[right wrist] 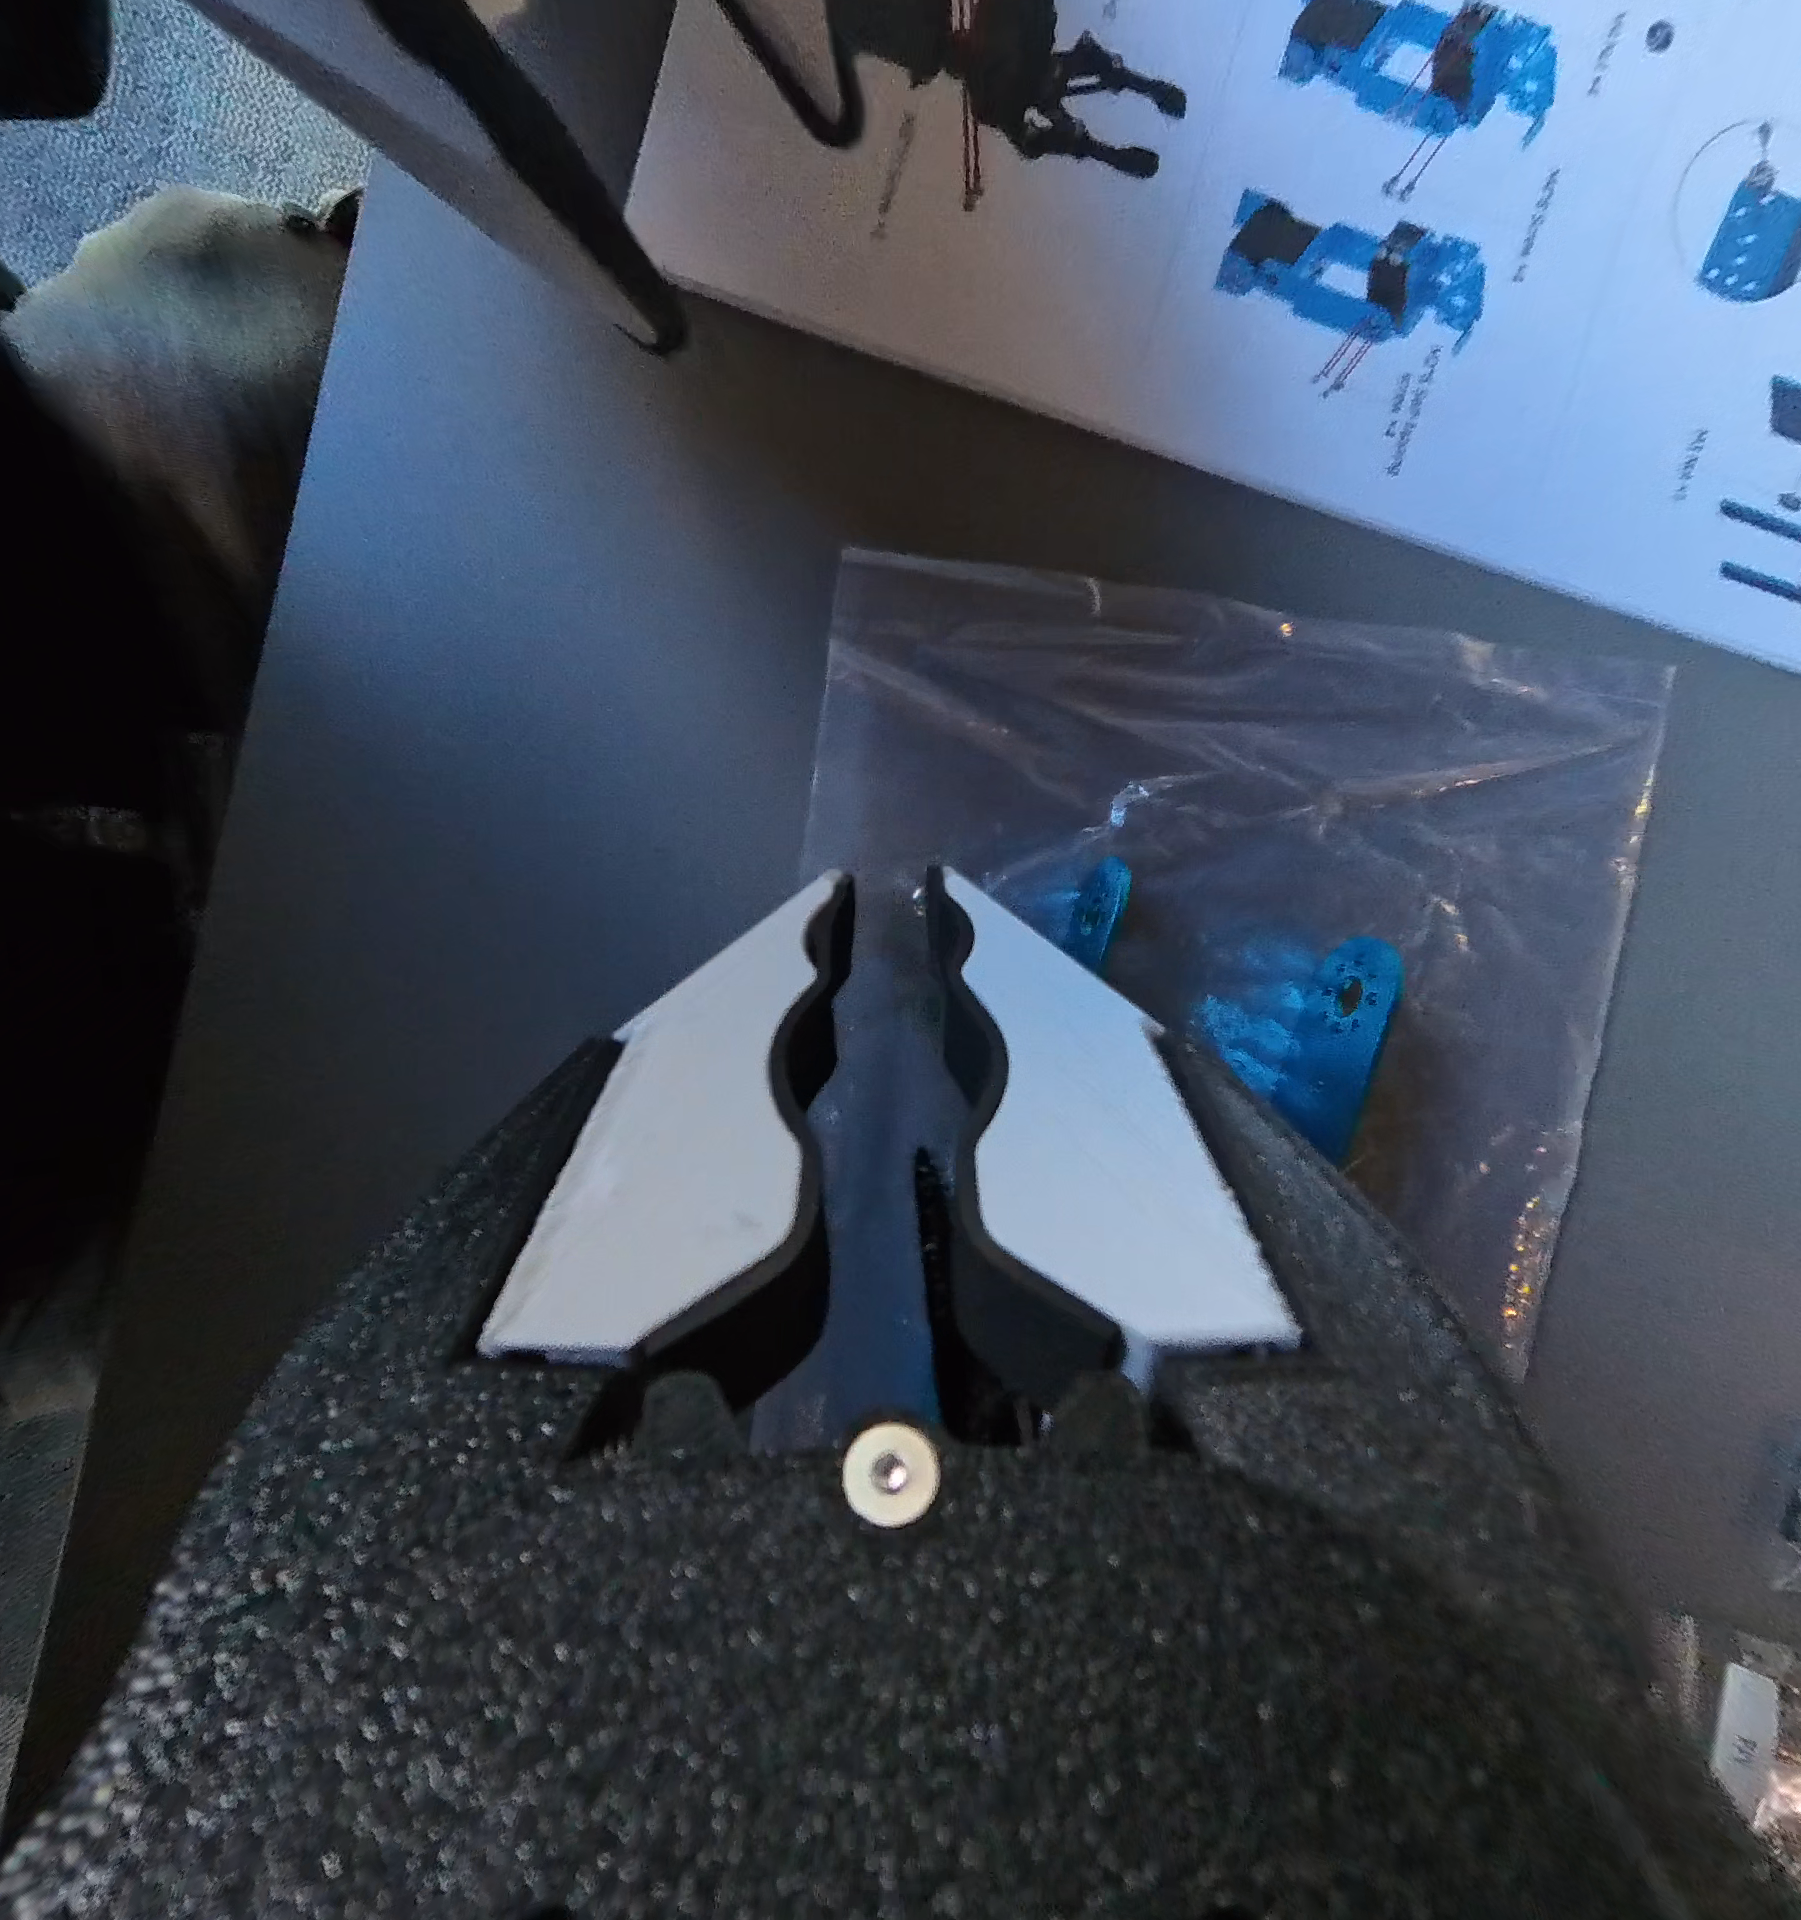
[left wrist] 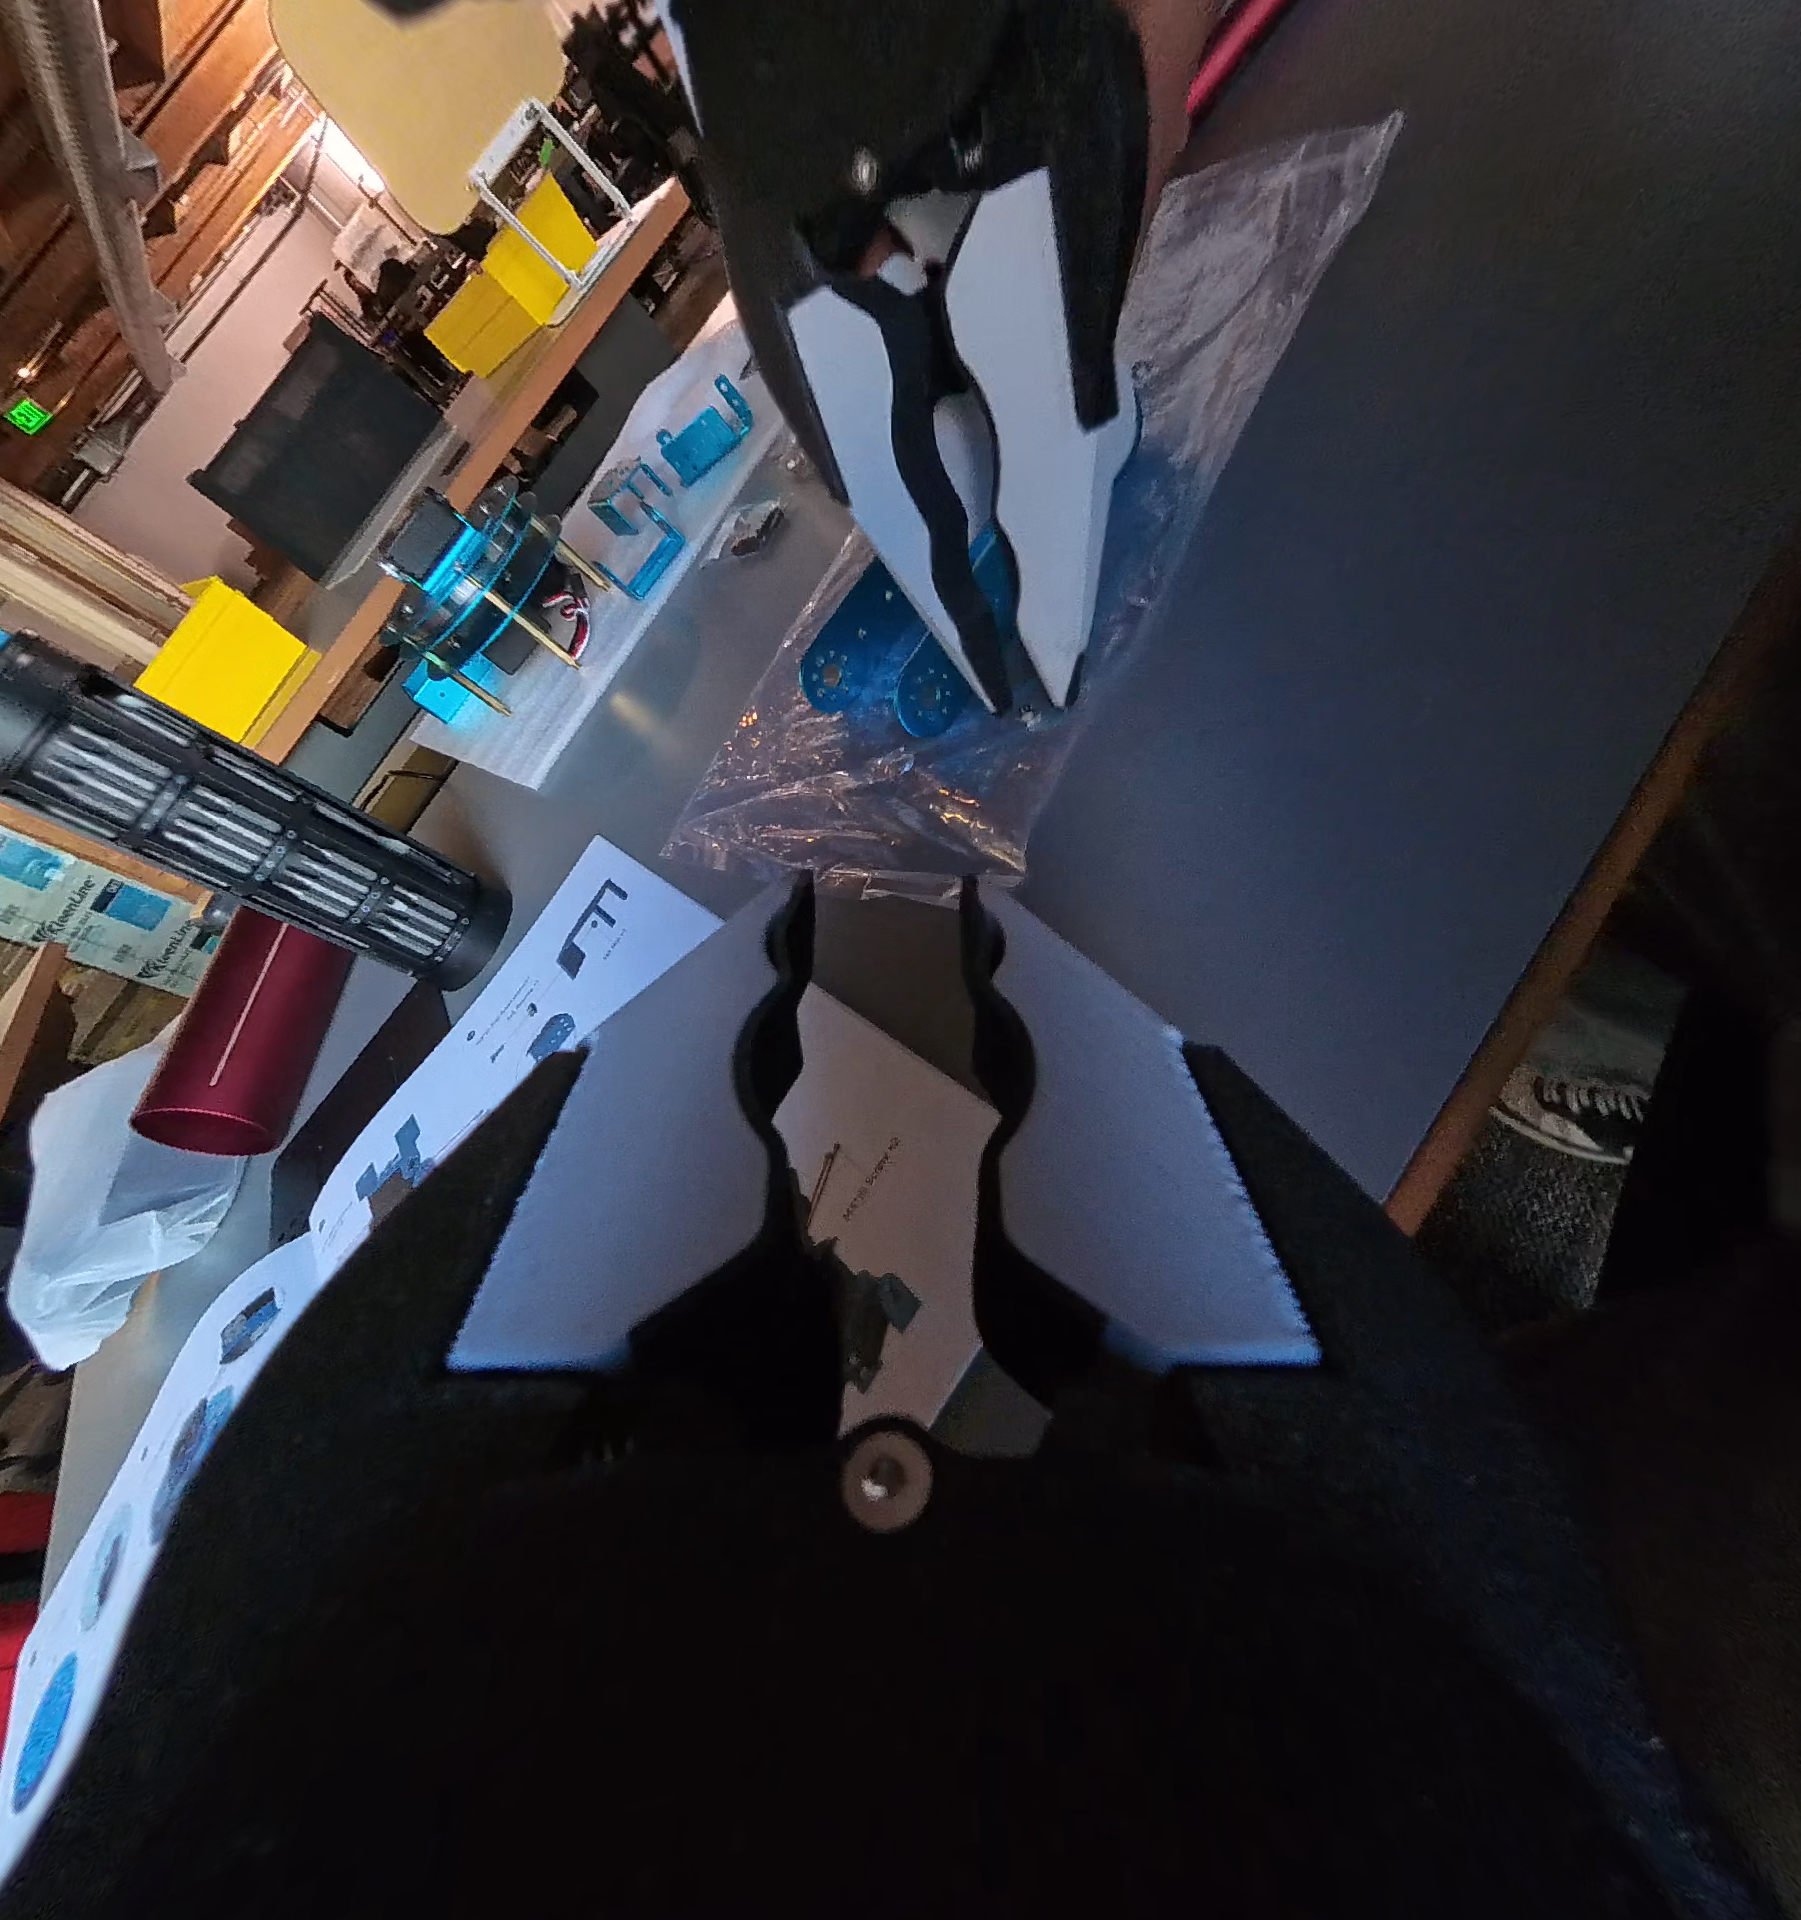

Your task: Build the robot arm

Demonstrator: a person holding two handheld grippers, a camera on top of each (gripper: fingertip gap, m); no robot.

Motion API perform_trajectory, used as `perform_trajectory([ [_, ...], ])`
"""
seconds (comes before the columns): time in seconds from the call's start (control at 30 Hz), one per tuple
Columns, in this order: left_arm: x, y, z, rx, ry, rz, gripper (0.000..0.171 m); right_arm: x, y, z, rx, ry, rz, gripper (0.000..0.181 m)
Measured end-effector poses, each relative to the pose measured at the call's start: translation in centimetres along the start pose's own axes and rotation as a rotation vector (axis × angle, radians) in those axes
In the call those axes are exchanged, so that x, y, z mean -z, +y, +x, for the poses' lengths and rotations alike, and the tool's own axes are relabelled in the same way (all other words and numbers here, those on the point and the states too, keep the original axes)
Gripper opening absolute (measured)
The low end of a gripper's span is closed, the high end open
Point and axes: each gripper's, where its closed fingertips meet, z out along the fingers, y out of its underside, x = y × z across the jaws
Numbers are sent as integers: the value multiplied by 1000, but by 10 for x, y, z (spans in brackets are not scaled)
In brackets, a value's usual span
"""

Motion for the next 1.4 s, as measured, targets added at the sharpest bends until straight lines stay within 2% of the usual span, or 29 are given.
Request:
perform_trajectory([
  [0.43,7,-3,6,30,9,18,27,-6,9,8,19,-54,-136,5],
  [0.7,6,-4,10,62,44,36,27,-7,7,7,111,-55,-193,3],
  [0.77,4,-5,7,110,45,45,27,-7,7,7,122,-61,-196,4],
  [0.87,2,-5,2,151,37,62,27,-4,3,7,63,-104,-108,0],
  [1.0,-1,-7,4,17,-26,43,27,0,6,14,-57,-151,-10,0],
  [1.1,-6,-4,7,-53,-50,2,27,3,3,15,-49,-116,10,5],
  [1.27,-6,-9,13,-45,-24,14,27,-6,4,8,37,-63,-68,9],
  [1.4,-4,-11,14,-42,-19,15,27,-8,4,7,15,-96,-79,7],
])
